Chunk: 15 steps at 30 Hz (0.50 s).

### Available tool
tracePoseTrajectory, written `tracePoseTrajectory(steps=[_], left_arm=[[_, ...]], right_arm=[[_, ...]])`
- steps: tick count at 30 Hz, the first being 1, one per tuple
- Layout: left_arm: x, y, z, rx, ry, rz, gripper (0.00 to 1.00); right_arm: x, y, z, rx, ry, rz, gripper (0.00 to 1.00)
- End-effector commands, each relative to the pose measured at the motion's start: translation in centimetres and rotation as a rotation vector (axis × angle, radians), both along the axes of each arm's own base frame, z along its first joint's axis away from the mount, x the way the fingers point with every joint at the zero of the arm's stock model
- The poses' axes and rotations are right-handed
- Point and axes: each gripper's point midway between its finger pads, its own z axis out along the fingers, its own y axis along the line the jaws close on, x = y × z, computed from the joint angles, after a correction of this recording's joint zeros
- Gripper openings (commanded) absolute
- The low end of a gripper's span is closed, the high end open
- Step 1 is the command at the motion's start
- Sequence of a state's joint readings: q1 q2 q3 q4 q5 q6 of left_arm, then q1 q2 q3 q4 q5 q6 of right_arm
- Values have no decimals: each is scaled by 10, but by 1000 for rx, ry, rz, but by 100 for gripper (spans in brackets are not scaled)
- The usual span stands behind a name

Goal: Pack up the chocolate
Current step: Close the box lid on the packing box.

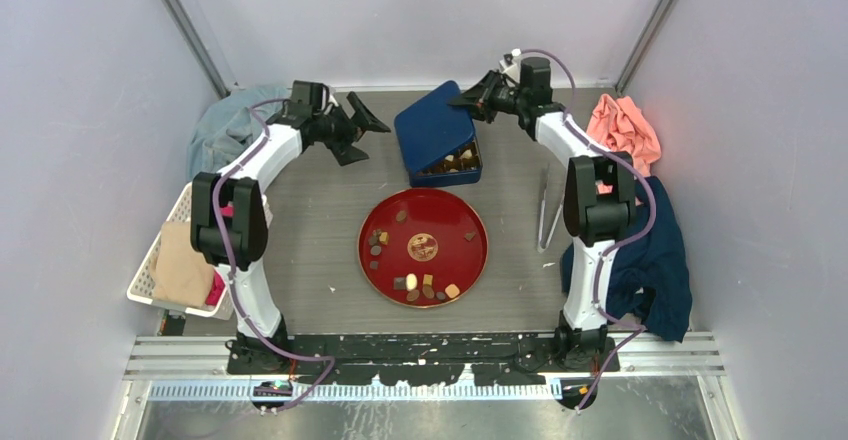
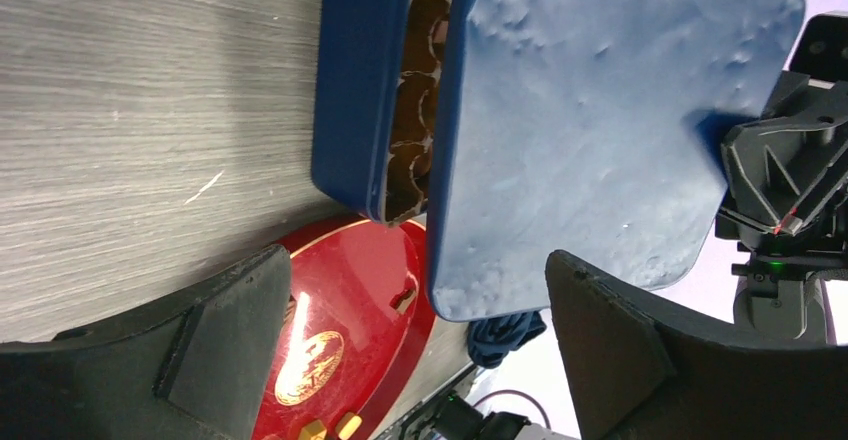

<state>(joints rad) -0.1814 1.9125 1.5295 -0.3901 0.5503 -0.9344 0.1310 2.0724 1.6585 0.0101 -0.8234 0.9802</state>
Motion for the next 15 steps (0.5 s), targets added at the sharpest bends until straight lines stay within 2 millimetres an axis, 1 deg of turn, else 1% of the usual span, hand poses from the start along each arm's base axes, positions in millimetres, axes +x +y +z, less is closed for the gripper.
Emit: tracePoseTrajectory(steps=[1, 3, 5, 6, 9, 15], left_arm=[[7, 4, 27, 7, -122, 29, 96], [7, -1, 24, -22, -109, 14, 94], [7, -6, 21, -29, -102, 6, 91], [7, -7, 18, -27, -98, 7, 86], [8, -14, 14, -50, -77, -2, 78], [8, -27, 4, -49, -54, -25, 72]], right_arm=[[3, 13, 38, 149, -103, 35, 1], [6, 17, 31, 157, -91, 31, 1], [9, 16, 23, 140, -92, 3, 1], [12, 14, 18, 132, -88, -15, 1], [13, 15, 9, 129, -80, -10, 1], [17, 9, -12, 122, -65, -29, 1]])
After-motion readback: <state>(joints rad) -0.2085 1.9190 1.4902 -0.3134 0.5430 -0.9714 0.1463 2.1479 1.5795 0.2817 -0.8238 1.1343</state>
